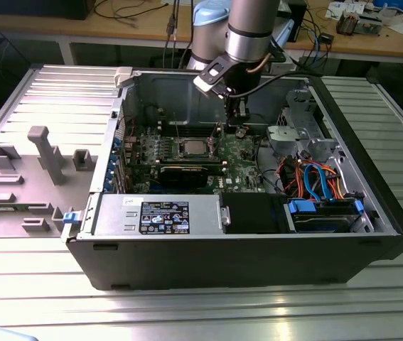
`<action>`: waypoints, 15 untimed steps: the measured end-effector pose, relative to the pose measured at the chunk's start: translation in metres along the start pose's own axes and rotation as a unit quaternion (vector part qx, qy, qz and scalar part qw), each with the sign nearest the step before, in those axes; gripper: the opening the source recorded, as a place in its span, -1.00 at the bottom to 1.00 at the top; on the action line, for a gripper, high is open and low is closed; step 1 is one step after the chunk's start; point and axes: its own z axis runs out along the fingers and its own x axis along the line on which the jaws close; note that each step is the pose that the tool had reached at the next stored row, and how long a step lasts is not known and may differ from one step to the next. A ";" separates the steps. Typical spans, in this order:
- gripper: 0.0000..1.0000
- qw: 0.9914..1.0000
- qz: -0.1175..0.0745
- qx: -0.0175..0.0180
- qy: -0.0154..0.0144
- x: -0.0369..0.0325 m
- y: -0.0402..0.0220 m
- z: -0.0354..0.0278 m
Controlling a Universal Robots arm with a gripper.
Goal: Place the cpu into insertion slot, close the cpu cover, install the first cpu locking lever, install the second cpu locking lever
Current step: 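Close the cpu cover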
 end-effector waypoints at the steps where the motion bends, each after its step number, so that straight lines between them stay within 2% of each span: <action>1: -0.79 1.000 0.000 0.000 0.000 0.0000 -0.0003 0.0000; 15: -0.79 1.000 0.000 0.000 0.000 0.0003 -0.0044 0.0002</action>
